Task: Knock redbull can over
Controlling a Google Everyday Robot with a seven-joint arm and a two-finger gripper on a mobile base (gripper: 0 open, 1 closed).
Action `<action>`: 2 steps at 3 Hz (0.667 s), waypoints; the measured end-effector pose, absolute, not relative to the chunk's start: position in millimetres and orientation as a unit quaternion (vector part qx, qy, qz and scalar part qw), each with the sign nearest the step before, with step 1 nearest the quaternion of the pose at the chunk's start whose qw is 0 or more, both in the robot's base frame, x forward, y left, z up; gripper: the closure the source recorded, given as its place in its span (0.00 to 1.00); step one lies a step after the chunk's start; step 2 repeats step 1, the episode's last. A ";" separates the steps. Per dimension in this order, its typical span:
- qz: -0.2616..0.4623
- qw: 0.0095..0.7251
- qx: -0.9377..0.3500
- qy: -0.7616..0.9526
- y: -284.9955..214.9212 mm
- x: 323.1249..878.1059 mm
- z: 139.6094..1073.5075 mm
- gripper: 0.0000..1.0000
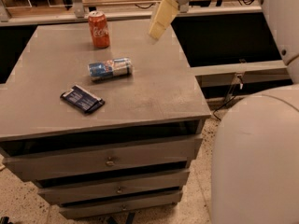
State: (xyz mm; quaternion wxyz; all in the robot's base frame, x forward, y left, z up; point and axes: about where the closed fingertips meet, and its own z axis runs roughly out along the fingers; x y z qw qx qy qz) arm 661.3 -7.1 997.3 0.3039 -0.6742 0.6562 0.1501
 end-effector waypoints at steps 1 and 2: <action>0.150 0.304 -0.674 0.656 -7.1 661.3 997.3 0.00; 0.150 0.304 -0.674 0.656 -7.1 661.3 997.3 0.00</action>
Offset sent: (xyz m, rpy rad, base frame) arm 0.0000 0.0000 0.0000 0.0000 0.0000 0.0000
